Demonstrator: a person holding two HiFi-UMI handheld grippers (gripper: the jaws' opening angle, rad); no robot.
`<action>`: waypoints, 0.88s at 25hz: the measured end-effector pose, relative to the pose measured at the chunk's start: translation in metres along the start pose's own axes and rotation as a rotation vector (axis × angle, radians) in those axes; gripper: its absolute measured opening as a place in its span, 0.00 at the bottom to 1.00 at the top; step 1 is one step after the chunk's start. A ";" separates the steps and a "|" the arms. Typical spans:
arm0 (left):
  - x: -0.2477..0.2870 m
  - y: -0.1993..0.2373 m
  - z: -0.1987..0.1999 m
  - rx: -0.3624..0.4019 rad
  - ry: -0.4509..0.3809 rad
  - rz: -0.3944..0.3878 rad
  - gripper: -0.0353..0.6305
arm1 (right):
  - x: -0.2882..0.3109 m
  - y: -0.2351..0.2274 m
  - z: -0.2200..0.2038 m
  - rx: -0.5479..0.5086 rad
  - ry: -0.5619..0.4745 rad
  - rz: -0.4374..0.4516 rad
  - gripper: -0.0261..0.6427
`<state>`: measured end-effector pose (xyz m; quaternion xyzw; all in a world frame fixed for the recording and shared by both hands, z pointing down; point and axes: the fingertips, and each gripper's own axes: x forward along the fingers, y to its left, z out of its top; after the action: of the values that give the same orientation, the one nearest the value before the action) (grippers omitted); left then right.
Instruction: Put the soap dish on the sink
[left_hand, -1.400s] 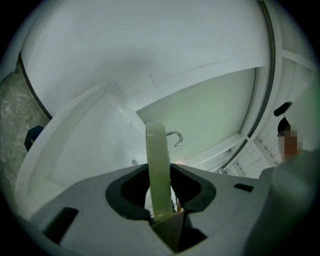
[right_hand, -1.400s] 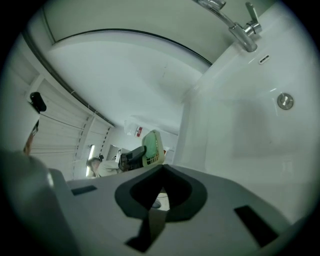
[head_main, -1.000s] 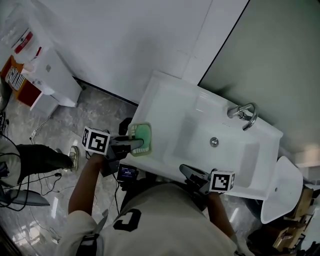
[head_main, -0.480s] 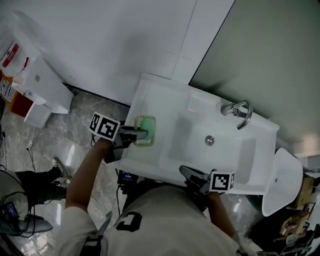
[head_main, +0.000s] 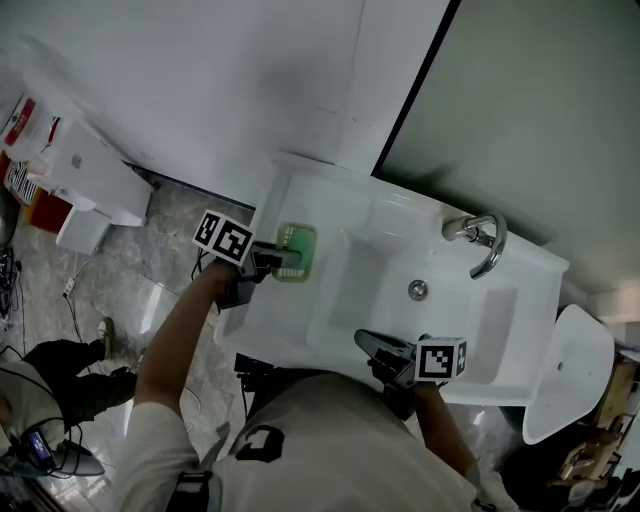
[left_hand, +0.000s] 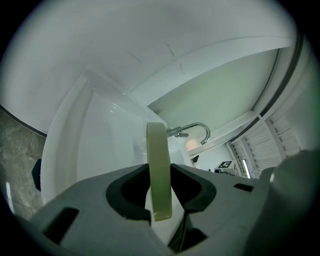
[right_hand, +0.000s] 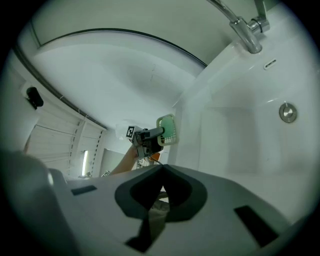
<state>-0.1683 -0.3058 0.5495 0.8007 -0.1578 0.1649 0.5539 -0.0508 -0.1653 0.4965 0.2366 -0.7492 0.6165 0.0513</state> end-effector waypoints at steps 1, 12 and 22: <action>0.003 0.004 0.004 -0.002 0.004 0.007 0.25 | -0.001 -0.002 0.003 0.001 -0.001 0.000 0.05; 0.026 0.047 0.046 0.016 0.087 0.070 0.25 | 0.004 -0.019 0.008 0.073 0.010 -0.023 0.05; 0.050 0.076 0.069 -0.026 0.094 0.035 0.25 | 0.008 -0.033 0.012 0.103 -0.001 -0.057 0.05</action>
<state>-0.1504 -0.3996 0.6117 0.7819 -0.1477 0.2099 0.5681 -0.0413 -0.1834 0.5260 0.2604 -0.7094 0.6525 0.0560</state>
